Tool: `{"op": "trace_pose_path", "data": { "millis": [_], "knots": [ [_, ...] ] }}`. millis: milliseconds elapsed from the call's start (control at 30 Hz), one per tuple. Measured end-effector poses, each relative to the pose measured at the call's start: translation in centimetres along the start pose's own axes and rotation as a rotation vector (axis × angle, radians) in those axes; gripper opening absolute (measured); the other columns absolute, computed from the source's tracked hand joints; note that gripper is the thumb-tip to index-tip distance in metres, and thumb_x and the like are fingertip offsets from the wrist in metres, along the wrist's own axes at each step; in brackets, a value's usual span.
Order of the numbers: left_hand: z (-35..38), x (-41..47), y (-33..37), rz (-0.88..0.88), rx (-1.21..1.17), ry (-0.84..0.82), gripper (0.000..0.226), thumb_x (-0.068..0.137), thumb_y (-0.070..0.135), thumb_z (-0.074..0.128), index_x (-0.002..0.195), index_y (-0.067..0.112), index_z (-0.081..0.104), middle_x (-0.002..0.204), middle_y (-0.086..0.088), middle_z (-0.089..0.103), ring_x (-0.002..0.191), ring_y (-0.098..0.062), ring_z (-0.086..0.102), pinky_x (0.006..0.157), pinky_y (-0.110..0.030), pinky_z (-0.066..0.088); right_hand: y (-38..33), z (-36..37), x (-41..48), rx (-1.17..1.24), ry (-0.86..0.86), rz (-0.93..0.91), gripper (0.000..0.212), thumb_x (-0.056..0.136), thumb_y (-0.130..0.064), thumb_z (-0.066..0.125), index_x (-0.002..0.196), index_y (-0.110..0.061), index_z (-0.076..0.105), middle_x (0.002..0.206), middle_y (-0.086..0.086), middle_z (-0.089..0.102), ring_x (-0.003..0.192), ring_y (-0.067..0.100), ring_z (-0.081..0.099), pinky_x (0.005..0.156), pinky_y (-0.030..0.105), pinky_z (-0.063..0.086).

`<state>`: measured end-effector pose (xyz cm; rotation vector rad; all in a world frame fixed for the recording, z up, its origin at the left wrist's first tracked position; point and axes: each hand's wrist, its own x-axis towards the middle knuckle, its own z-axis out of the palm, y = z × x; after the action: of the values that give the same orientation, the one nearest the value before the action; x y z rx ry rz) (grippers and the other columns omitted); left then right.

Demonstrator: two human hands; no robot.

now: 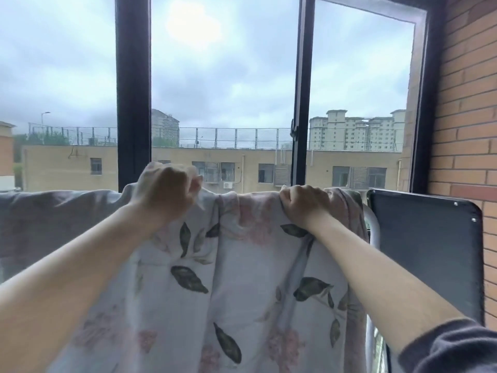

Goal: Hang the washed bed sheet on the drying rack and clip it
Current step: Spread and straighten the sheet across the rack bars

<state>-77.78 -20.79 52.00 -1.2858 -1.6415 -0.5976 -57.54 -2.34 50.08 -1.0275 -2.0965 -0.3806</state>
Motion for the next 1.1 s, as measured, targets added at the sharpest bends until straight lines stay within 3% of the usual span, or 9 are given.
{"op": "trace_pose_path", "data": {
  "millis": [100, 200, 367, 500, 667, 800, 900, 1000, 1100],
  "knots": [
    [-1.0, -2.7, -5.0, -0.243, 0.081, -0.108, 0.041, 0.098, 0.042, 0.03, 0.085, 0.019, 0.06, 0.089, -0.014, 0.068, 0.077, -0.03, 0.06, 0.068, -0.035, 0.037, -0.6, 0.2, 0.1, 0.017, -0.025, 0.027, 0.047, 0.096, -0.04, 0.026, 0.09, -0.018, 0.067, 0.107, 0.012, 0.068, 0.102, 0.034, 0.058, 0.101, 0.05, 0.033],
    [-0.9, -3.9, -6.5, -0.349, 0.103, -0.161, 0.046, 0.098, 0.041, 0.027, 0.099, 0.021, 0.068, 0.103, -0.018, 0.068, 0.095, -0.037, 0.061, 0.075, -0.037, 0.039, -2.6, 0.3, -0.2, 0.092, -0.008, -0.06, 0.043, 0.097, -0.037, 0.027, 0.094, -0.018, 0.065, 0.106, 0.011, 0.068, 0.099, 0.031, 0.059, 0.088, 0.037, 0.037],
    [-0.1, -3.4, -6.0, -0.318, 0.087, -0.16, 0.046, 0.098, 0.038, 0.027, 0.096, 0.02, 0.069, 0.1, -0.014, 0.069, 0.092, -0.035, 0.061, 0.073, -0.035, 0.039, -10.1, -0.3, -1.7, 0.238, 0.056, -0.338, 0.032, 0.1, -0.036, 0.028, 0.078, -0.024, 0.047, 0.074, 0.002, 0.06, 0.074, 0.025, 0.056, 0.075, 0.036, 0.044],
    [0.0, -3.9, -7.4, -0.248, 0.005, -0.134, 0.044, 0.097, 0.039, 0.028, 0.095, 0.016, 0.066, 0.095, -0.014, 0.069, 0.087, -0.033, 0.063, 0.07, -0.034, 0.041, -16.6, 0.0, -1.2, 0.223, 0.052, -0.404, 0.047, 0.1, -0.045, 0.023, 0.101, -0.019, 0.063, 0.088, 0.005, 0.067, 0.078, 0.024, 0.058, 0.067, 0.031, 0.033],
    [-1.9, -6.1, -11.3, -0.057, -0.121, -0.096, 0.037, 0.097, 0.042, 0.028, 0.096, 0.018, 0.056, 0.083, -0.01, 0.067, 0.077, -0.032, 0.062, 0.062, -0.033, 0.04, -18.5, 0.9, -1.4, 0.076, 0.156, -0.345, 0.052, 0.099, -0.045, 0.023, 0.087, -0.017, 0.066, 0.08, 0.007, 0.068, 0.073, 0.026, 0.061, 0.062, 0.031, 0.037],
    [-3.9, -9.4, -18.3, -0.084, 0.094, -0.02, 0.063, 0.085, 0.057, 0.011, 0.077, 0.016, 0.058, 0.073, -0.008, 0.066, 0.07, -0.032, 0.063, 0.059, -0.031, 0.033, -18.4, 0.7, -1.4, 0.039, 0.135, -0.229, 0.053, 0.099, -0.044, 0.024, 0.08, -0.018, 0.066, 0.08, 0.008, 0.069, 0.075, 0.029, 0.063, 0.067, 0.033, 0.043],
    [-4.8, -10.2, -21.3, -0.128, 0.13, -0.054, 0.067, 0.088, 0.055, 0.011, 0.08, 0.014, 0.063, 0.074, -0.014, 0.068, 0.072, -0.033, 0.064, 0.063, -0.034, 0.041, -19.3, 0.5, -1.7, 0.061, 0.085, -0.19, 0.05, 0.099, -0.043, 0.024, 0.075, -0.019, 0.061, 0.083, 0.01, 0.069, 0.075, 0.027, 0.058, 0.069, 0.033, 0.041],
    [-5.1, -9.6, -21.8, -0.121, 0.096, -0.131, 0.056, 0.098, 0.046, 0.021, 0.098, 0.017, 0.068, 0.081, -0.012, 0.069, 0.076, -0.029, 0.063, 0.063, -0.032, 0.038, -20.6, -0.2, -2.0, 0.144, 0.023, -0.169, 0.038, 0.099, -0.041, 0.027, 0.088, -0.02, 0.057, 0.094, 0.007, 0.068, 0.078, 0.023, 0.054, 0.075, 0.035, 0.039],
    [-5.2, -8.9, -21.8, -0.071, 0.019, -0.172, 0.049, 0.098, 0.044, 0.027, 0.097, 0.017, 0.068, 0.079, -0.009, 0.068, 0.075, -0.028, 0.063, 0.062, -0.031, 0.035, -24.1, -1.2, -2.9, 0.247, 0.033, -0.334, 0.037, 0.099, -0.047, 0.028, 0.11, -0.025, 0.055, 0.11, -0.003, 0.065, 0.096, 0.019, 0.058, 0.094, 0.041, 0.037]
  ]
}}
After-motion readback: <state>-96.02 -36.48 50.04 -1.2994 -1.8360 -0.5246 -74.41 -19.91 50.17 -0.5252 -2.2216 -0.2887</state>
